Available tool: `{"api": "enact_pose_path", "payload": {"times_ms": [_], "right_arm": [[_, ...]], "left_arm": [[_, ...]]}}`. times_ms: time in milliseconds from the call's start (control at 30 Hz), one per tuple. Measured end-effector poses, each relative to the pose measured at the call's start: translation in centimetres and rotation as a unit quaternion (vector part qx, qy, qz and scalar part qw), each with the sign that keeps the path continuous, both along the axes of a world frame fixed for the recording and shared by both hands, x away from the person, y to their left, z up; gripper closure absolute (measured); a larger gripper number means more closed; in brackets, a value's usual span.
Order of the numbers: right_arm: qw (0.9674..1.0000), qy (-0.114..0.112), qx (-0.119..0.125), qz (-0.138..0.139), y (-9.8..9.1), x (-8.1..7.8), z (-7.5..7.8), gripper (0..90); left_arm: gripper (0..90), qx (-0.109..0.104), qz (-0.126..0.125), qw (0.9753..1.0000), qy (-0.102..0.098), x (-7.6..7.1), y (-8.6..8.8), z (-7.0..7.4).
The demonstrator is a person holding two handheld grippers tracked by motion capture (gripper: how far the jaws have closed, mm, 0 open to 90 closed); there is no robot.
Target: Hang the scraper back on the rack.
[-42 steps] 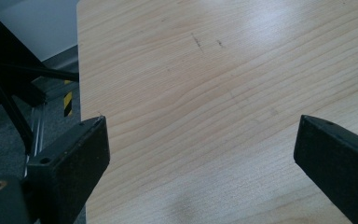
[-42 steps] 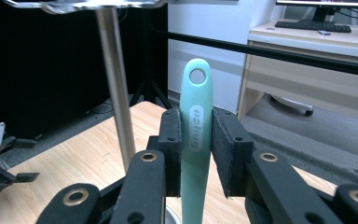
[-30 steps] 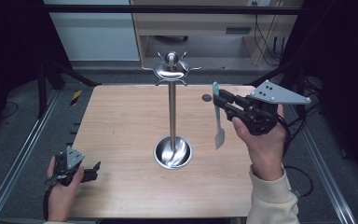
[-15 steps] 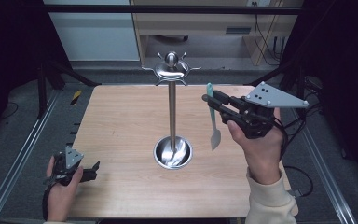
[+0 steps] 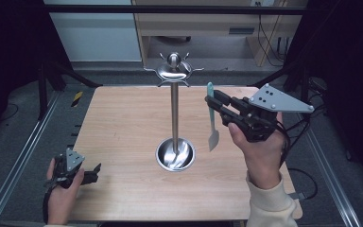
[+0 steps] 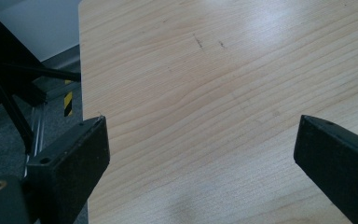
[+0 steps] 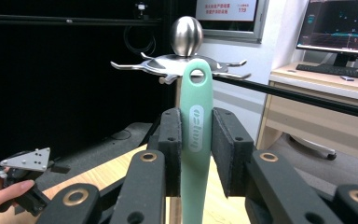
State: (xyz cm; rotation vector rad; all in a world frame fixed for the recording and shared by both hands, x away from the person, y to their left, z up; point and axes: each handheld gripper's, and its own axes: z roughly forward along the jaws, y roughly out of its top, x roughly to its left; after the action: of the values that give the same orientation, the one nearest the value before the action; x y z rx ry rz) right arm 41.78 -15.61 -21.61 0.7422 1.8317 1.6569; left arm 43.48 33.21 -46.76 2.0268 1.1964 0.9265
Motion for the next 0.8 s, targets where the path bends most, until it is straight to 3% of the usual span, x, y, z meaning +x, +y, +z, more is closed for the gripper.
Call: {"api": "enact_pose_path", "payload": {"times_ms": [567,800], "right_arm": [[0.9999,-0.001,-0.006,0.012,2.4,0.0,-0.3,74.1],[1.0,0.001,-0.007,0.003,3.0,0.4,-0.5,74.0]], "left_arm": [[3.2,0.001,0.0,1.0,0.002,0.1,0.0,-0.1],[3.2,0.003,-0.002,1.0,0.002,0.1,0.0,0.0]]}}
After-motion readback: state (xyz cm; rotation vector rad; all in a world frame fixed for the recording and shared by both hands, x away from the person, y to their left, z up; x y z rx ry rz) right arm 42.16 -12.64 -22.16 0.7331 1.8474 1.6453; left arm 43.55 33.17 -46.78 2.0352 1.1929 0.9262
